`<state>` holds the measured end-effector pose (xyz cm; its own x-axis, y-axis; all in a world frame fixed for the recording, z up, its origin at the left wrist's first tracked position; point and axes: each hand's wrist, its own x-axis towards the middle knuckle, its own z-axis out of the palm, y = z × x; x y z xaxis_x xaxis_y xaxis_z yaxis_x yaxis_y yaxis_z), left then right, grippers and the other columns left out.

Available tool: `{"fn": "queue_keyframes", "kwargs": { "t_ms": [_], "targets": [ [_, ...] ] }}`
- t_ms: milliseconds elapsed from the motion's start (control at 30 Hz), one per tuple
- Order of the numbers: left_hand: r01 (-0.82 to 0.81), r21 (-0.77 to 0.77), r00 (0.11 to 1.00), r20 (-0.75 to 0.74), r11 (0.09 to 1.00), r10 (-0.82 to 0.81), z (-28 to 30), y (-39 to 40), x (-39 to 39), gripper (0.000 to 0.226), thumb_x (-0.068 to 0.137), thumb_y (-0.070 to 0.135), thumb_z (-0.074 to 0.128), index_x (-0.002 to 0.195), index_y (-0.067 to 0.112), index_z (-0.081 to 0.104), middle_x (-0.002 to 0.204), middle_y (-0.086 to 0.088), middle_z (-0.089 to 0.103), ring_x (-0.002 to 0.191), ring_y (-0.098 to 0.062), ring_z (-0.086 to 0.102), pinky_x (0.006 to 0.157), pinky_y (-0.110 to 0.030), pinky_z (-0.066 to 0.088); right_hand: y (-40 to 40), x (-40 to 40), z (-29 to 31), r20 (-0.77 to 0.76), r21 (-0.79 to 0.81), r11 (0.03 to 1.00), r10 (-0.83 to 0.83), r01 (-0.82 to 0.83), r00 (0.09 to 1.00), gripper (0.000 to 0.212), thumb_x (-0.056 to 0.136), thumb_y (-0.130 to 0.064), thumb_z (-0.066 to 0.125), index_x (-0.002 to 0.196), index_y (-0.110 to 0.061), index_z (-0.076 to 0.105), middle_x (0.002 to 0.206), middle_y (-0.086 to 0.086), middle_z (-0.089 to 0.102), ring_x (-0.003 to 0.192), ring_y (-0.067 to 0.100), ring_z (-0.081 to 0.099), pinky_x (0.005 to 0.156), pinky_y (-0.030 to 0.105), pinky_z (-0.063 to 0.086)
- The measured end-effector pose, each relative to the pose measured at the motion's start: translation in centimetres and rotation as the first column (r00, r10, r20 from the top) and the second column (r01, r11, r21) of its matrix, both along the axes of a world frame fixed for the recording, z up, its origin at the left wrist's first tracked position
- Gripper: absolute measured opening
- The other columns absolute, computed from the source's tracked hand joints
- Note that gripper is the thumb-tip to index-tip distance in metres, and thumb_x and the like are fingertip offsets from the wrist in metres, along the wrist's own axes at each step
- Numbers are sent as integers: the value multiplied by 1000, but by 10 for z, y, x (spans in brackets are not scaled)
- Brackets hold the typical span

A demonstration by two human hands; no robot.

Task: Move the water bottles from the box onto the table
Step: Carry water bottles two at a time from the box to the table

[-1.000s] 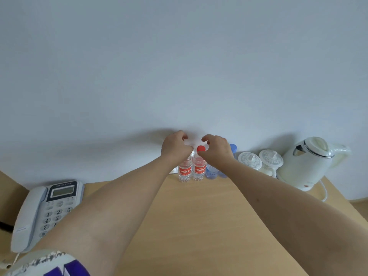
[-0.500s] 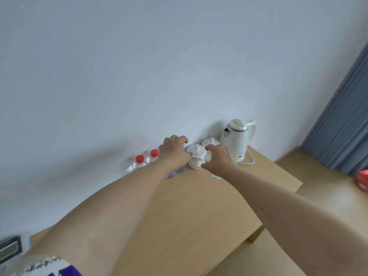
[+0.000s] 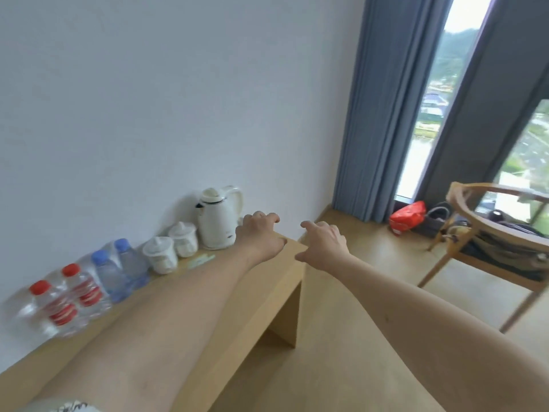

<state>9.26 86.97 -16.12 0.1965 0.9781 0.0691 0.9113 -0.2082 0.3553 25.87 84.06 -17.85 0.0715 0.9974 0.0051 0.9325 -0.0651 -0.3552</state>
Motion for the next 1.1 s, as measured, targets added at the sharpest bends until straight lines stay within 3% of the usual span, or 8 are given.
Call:
{"fn": "queue_keyframes", "kwargs": {
  "t_ms": [167, 300, 500, 733, 967, 1100],
  "targets": [
    [171, 9, 985, -9, 985, -171, -1, -18, 136, 58, 90, 45, 65, 143, 26, 51, 140, -6, 53, 132, -29, 43, 100, -43, 41, -40, 127, -5, -9, -24, 986, -164, 163, 986, 75, 81, -40, 81, 145, -27, 44, 138, 9, 51, 129, 32, 43, 100, 44, 44],
    [328, -17, 944, -23, 944, -329, -9, -44, 231, 59, 91, 45, 65, 145, 26, 50, 143, -6, 52, 134, -29, 43, 104, -42, 44, -74, 212, -11, 8, -49, 952, -303, 303, 953, 86, 80, -44, 83, 152, -29, 39, 145, 9, 50, 133, 32, 45, 92, 39, 41],
    [526, -55, 846, -69, 849, -529, -15, -73, 356, 57, 92, 42, 65, 145, 27, 51, 146, -5, 50, 136, -27, 41, 107, -43, 43, -128, 312, -25, -34, -91, 857, -513, 508, 858, 89, 79, -45, 83, 154, -32, 37, 149, 8, 48, 139, 31, 42, 107, 46, 41],
    [715, -70, 696, -31, 696, -718, -27, -95, 497, 58, 92, 41, 70, 146, 28, 52, 146, -5, 50, 135, -27, 43, 109, -45, 45, -177, 425, -39, -38, -140, 687, -724, 713, 689, 87, 84, -45, 80, 157, -33, 34, 151, 7, 46, 139, 30, 41, 110, 46, 39],
    [874, -81, 475, -57, 479, -878, -39, -98, 658, 62, 92, 37, 70, 149, 27, 48, 149, -6, 47, 138, -29, 40, 108, -46, 41, -196, 556, -44, -13, -152, 477, -877, 866, 481, 86, 81, -47, 80, 154, -35, 36, 149, 5, 48, 137, 30, 42, 107, 44, 39],
    [901, -89, 424, -29, 424, -905, -32, -88, 752, 56, 92, 38, 69, 145, 28, 51, 144, -6, 50, 134, -29, 42, 105, -46, 42, -202, 628, -34, 25, -149, 359, -930, 921, 366, 88, 82, -48, 80, 156, -35, 35, 148, 5, 49, 135, 29, 43, 105, 44, 41]
  ]
}}
